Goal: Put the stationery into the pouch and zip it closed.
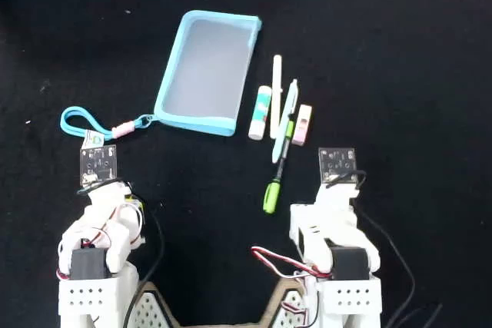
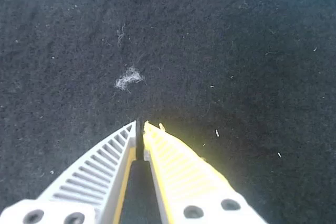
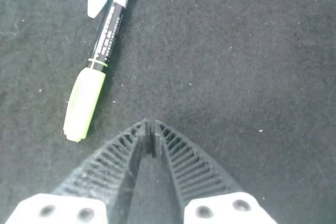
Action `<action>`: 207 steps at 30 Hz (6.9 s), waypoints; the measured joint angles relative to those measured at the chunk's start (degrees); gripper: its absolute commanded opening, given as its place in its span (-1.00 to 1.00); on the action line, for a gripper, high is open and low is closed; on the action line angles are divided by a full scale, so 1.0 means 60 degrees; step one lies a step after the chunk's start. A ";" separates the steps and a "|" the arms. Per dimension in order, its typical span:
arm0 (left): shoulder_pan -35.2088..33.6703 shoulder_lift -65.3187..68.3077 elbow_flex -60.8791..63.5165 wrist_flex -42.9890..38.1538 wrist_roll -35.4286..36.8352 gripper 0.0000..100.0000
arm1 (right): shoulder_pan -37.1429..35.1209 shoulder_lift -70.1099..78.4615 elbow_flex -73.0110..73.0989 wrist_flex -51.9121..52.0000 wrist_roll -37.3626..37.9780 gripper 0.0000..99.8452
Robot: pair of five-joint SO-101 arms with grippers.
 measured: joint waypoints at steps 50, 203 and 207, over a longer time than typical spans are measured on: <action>0.0000 0.0000 0.0000 0.0000 0.0000 -0.93 | 0.0000 0.0000 0.0000 0.0000 0.0000 -0.97; 0.1377 1.8388 -1.6044 0.4791 -0.5172 -0.69 | -0.1788 1.1355 -0.5714 -0.5832 -0.1231 -0.48; 0.1465 1.7597 -1.4755 0.4484 -0.5158 -0.66 | -0.1788 1.1355 -0.5714 -0.5832 -0.1231 -0.48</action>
